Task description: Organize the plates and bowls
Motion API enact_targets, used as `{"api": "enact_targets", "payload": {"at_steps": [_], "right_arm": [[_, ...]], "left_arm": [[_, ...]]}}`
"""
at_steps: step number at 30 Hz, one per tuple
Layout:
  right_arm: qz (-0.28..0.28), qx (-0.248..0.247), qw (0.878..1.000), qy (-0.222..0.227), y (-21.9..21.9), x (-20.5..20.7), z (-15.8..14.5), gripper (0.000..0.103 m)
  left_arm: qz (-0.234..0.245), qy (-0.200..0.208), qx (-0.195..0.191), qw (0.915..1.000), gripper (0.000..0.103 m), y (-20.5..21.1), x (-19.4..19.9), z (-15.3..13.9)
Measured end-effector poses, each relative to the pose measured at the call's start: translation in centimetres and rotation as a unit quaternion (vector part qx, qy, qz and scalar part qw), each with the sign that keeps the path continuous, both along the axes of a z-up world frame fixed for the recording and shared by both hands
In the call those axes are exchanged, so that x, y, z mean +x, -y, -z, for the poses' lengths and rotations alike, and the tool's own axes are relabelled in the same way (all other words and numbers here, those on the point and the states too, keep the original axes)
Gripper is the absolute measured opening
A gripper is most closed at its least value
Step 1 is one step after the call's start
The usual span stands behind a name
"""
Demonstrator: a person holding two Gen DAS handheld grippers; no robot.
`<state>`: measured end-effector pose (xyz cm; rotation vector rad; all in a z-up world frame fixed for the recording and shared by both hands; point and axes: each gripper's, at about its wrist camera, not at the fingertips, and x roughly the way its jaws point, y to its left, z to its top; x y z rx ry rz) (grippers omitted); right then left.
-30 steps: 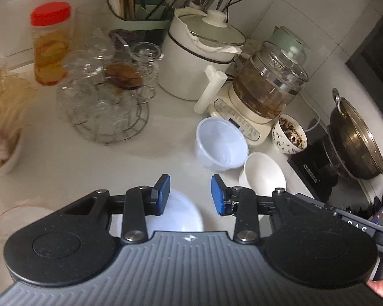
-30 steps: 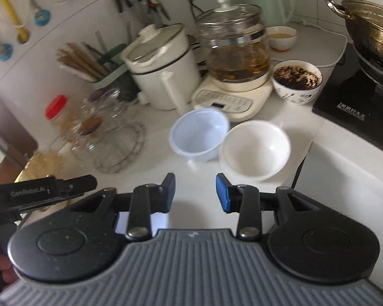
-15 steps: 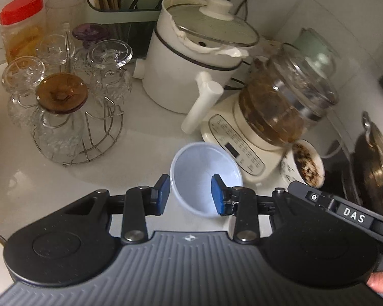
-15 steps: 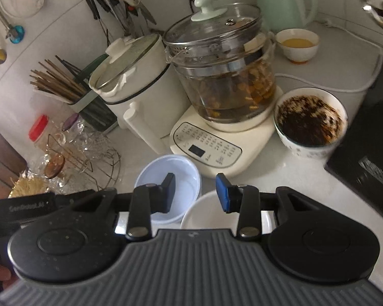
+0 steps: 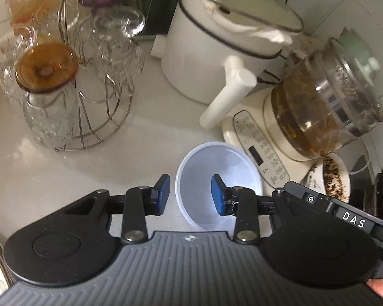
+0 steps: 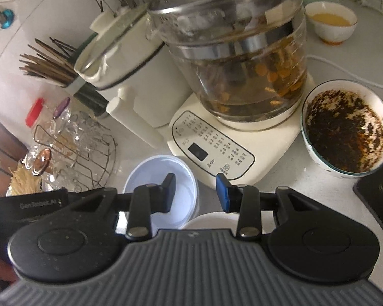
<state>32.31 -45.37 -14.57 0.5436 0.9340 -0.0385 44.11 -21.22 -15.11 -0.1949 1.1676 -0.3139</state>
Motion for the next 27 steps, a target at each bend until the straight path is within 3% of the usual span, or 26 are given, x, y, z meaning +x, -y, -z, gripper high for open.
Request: {"api": "enact_targets", "payload": {"at_steps": [7,10,20,22,27], "right_arm": [[-0.024,0.014,0.999,-0.025,-0.1,1.1,2.0,0.037],[-0.034,0.024,0.998,-0.038,-0.1,1.6,2.9,0.031],[-0.062,0.024,0.997,-0.046,-0.6,2.7,4.2,0.015],[-0.064,0.031,0.996,-0.047,-0.7,2.9,4.4,0.011],[-0.068,0.038,0.996,-0.048,-0.8,3.0,4.1,0.01]], "left_arm": [[0.002,-0.011,0.011,0.9999,0.04,1.2,0.0,1.9],[-0.006,-0.014,0.019,0.9997,0.039,1.4,0.2,2.3],[-0.035,-0.018,0.021,0.999,0.015,1.1,0.1,3.5],[-0.045,-0.02,0.013,0.9987,0.014,0.8,0.0,3.6],[-0.049,-0.012,0.016,0.9986,0.012,0.7,-0.2,2.7]]}}
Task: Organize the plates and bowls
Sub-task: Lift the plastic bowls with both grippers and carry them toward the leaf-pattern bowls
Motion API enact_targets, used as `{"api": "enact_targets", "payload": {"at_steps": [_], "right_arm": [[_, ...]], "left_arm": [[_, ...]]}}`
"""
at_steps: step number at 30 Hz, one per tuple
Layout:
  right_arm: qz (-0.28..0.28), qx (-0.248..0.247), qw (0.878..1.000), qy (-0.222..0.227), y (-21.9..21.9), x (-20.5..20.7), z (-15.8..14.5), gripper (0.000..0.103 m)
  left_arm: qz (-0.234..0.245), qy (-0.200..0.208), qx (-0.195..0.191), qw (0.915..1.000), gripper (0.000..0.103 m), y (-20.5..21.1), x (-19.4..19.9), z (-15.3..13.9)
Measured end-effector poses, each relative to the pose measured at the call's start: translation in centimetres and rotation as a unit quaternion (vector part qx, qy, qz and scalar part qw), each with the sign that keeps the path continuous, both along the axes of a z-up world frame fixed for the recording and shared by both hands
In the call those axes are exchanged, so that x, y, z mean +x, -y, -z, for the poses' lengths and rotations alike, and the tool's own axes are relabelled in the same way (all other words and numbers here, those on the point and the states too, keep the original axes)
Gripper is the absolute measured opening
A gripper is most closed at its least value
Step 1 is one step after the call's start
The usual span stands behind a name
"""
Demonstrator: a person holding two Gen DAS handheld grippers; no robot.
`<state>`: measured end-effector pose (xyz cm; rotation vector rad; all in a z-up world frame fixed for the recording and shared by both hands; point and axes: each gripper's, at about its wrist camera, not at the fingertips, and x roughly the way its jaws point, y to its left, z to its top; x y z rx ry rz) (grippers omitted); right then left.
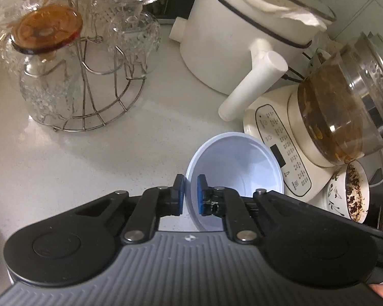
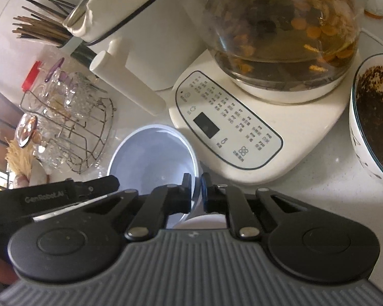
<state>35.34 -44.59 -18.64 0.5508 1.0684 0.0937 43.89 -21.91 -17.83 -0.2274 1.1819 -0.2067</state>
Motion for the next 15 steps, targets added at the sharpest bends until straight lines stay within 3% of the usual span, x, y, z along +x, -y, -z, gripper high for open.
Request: {"api": "enact_targets", "payload": {"at_steps": [15], "right_arm": [[-0.014,0.024,0.998,0.056,-0.3,-0.7,-6.3,0.011]], "left_arm": [[-0.017,0.046,-0.016,0.9987,0.012,-1.8,-1.9,-7.1]]}}
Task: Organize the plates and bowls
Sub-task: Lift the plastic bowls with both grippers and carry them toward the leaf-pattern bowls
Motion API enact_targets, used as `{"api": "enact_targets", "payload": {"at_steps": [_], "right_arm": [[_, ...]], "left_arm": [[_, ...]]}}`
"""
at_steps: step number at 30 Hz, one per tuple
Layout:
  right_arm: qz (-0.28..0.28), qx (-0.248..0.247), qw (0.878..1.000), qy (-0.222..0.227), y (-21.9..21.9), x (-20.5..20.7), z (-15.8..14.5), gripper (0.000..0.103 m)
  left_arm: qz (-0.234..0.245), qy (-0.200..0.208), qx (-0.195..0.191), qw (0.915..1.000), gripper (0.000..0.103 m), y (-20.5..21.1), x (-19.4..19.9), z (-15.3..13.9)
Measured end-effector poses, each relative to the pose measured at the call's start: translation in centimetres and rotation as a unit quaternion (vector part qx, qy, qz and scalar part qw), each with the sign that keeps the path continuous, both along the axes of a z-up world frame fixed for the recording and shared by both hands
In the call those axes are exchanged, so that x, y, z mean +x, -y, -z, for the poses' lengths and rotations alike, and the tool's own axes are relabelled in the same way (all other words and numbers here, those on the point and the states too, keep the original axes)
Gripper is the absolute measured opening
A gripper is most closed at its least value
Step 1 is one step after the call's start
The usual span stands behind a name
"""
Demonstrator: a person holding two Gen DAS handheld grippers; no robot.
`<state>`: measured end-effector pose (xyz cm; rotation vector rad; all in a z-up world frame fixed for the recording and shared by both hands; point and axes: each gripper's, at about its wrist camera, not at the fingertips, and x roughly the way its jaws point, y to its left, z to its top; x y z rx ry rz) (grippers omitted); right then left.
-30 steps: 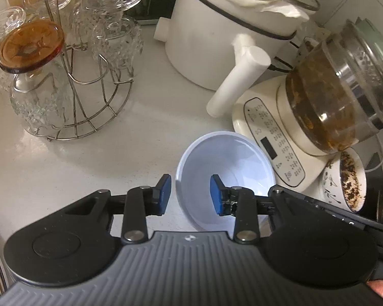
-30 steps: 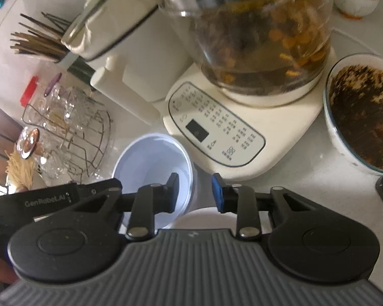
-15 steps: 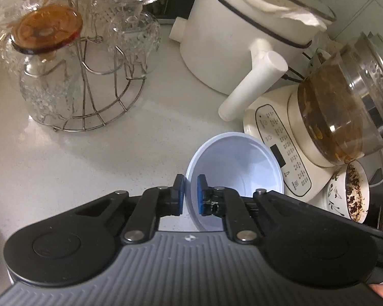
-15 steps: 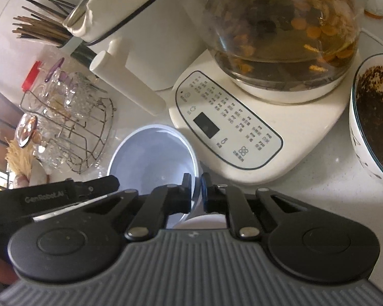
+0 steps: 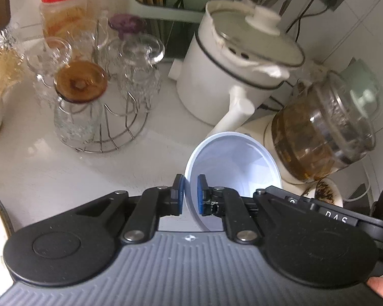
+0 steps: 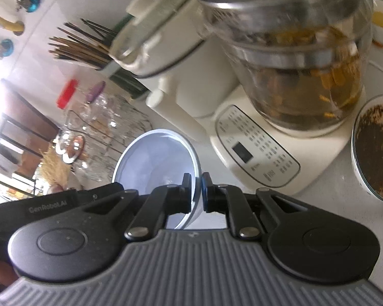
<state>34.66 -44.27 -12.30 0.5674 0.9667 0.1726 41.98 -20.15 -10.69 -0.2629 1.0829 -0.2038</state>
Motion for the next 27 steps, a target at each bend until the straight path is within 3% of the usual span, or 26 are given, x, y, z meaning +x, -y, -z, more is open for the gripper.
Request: {"api": "enact_targets", "payload": {"at_steps": [9,27], "right_arm": [[-0.007,-0.002,1.0,0.014,-1.8,-0.8,-2.2,0.011],[-0.039,-0.018,0.999,0.028,-7.9,-2.6,-5.3,0.011]], "left_arm": [[0.001,0.018,-0.016,0.9997,0.012,-2.1,-1.4,-3.1],[-0.002,0.014,-0.024,0.9996,0.012,-9.2,-5.3,-4.7]]}}
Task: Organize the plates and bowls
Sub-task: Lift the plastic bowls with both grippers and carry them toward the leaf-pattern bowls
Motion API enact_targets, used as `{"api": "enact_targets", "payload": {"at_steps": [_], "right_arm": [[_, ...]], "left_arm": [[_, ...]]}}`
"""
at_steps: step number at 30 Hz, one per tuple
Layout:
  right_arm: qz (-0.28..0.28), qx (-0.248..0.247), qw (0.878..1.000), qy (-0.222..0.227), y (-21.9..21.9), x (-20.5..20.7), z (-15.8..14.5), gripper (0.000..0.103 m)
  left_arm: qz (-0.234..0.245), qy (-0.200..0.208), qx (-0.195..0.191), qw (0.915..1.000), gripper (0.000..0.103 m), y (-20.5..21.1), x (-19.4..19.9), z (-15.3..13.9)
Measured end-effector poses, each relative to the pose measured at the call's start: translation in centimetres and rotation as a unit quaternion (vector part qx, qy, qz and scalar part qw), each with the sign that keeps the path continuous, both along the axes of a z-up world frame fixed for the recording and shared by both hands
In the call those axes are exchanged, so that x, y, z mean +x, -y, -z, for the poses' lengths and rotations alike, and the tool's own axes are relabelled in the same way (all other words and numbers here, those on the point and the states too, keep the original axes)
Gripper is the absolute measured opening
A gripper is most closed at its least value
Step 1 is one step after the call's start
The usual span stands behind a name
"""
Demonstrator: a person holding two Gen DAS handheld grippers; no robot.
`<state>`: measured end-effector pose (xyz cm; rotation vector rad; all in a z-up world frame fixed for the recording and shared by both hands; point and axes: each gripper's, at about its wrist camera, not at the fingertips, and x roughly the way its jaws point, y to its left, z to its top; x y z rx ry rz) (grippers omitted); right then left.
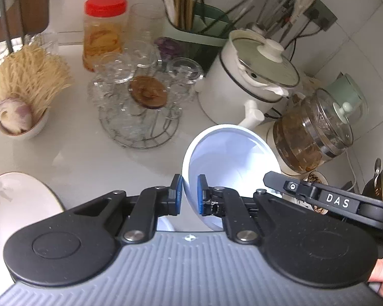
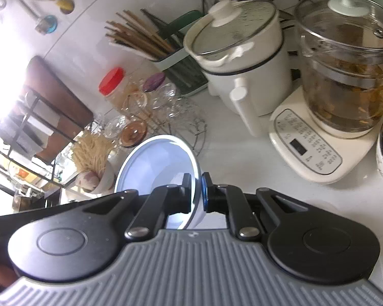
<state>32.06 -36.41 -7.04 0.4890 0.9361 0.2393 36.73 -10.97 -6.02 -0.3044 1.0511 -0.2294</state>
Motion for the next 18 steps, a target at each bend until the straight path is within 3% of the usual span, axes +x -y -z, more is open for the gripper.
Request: {"api": "enact_targets", "payload": {"at_steps": [7,18], "right_arm": [[-0.025,-0.007,1.0,-0.011,-3.1,-0.4,0.2,0.011],[-0.058,-0.023,0.997,-0.054,-6.8,-1.4,2.7,0.013]], "left_arm": [[-0.021,-0.004,-0.003,0.9998,0.012,-3.3,-1.0,0.3],[-0.062,-0.051,-0.012,0.9967,0.013,-6.8,-3.1,3.7]]}}
